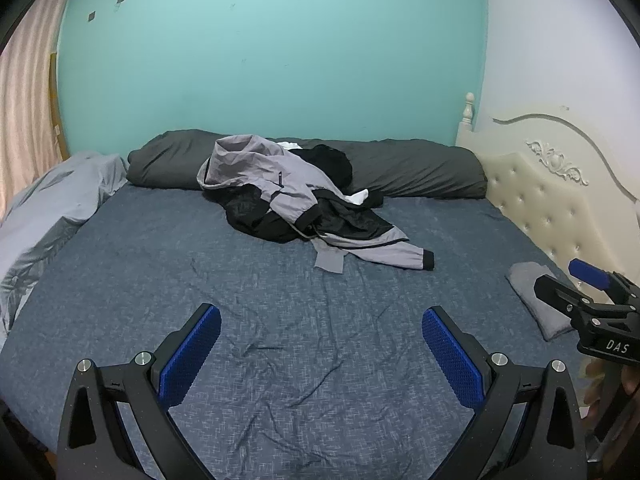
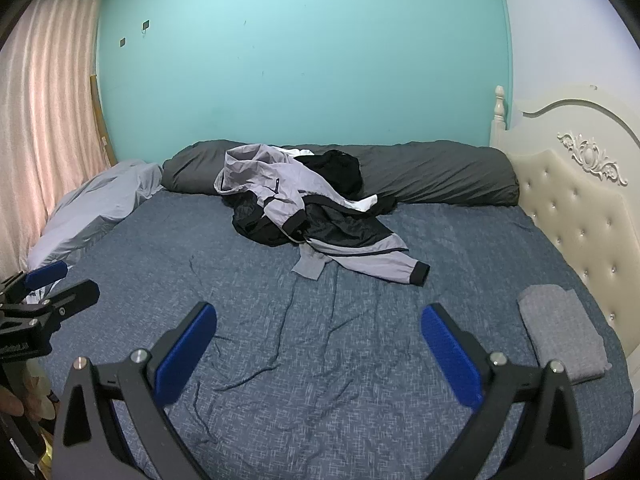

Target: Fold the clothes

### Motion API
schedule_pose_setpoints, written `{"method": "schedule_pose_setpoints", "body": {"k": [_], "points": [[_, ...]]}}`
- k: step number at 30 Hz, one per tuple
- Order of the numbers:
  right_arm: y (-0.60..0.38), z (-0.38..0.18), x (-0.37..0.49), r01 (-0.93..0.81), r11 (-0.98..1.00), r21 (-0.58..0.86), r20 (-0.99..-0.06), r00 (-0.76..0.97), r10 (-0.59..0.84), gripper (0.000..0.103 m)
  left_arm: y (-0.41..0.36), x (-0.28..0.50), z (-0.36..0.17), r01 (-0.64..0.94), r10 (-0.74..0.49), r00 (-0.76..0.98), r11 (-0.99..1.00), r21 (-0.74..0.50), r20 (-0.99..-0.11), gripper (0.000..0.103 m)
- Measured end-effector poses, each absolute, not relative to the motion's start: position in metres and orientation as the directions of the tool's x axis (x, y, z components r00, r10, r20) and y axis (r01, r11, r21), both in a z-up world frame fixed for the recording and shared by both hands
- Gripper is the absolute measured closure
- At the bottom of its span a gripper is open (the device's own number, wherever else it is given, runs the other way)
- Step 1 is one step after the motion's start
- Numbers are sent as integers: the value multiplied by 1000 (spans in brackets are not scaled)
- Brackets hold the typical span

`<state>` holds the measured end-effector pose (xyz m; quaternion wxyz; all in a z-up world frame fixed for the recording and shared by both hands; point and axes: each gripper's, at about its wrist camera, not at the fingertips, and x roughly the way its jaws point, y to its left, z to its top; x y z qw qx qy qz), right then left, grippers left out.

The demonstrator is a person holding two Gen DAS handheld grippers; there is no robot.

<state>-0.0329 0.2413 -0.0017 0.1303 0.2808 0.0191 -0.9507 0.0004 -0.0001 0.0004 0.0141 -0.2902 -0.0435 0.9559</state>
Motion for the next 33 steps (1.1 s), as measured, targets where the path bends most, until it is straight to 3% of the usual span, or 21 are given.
{"method": "schedule_pose_setpoints", "body": {"k": [33], "points": [[247,-13,-44,255,-966,43,-548,-803,-236,0,6,-7,-4,-10,59,-829,-996,-91,-556,1]]}}
